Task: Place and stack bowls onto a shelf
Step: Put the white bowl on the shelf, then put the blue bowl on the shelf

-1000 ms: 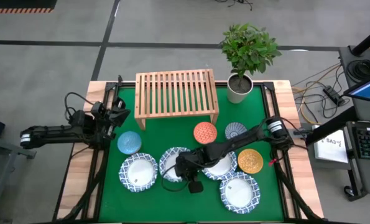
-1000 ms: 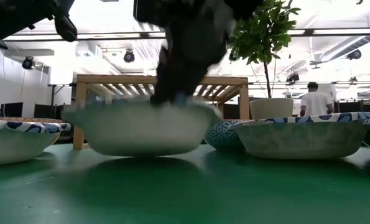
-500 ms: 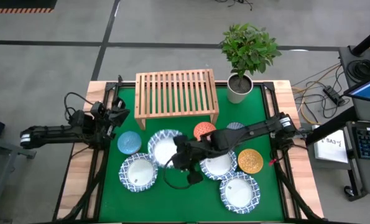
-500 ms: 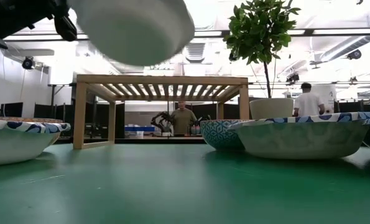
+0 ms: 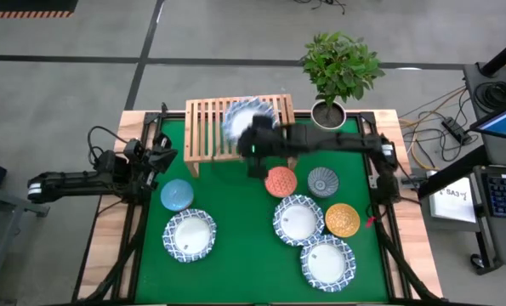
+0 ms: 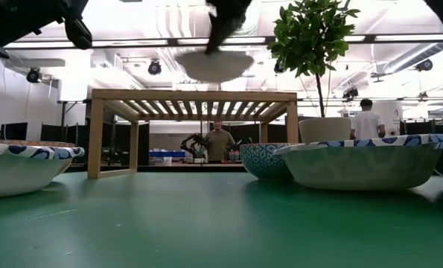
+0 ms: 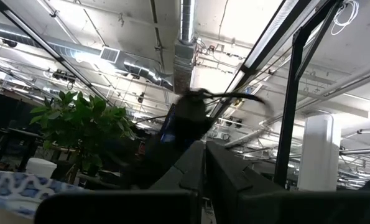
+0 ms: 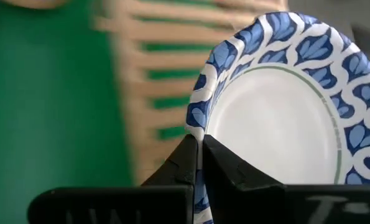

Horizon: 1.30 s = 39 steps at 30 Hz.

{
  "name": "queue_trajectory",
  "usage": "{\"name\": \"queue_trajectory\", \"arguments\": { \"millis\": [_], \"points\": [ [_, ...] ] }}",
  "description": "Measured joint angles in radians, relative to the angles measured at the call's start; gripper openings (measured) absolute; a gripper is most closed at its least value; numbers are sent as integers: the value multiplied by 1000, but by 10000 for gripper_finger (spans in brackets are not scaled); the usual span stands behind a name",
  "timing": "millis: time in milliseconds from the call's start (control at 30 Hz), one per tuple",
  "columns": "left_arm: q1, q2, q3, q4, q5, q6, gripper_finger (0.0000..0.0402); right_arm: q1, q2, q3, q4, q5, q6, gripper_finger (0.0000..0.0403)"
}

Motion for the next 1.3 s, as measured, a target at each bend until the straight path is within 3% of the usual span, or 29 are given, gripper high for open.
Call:
{"name": "queue_trajectory", "arguments": {
  "millis": [267, 533, 933, 1167, 1300],
  "points": [
    [0, -1, 0, 1, 0, 0, 0, -126, 1, -11, -6, -73, 64, 9],
    [0, -1, 0, 1, 0, 0, 0, -150, 1, -20, -16, -131, 120, 17],
    [0, -1, 0, 1, 0, 0, 0, -150, -3, -20, -40, -131, 213, 142],
    [0, -1, 0, 1, 0, 0, 0, -60, -107, -54, -99, -130, 258, 164],
    [0, -1, 0, 1, 0, 0, 0, 63, -202, -208, 58, -85, 238, 158]
  ]
}}
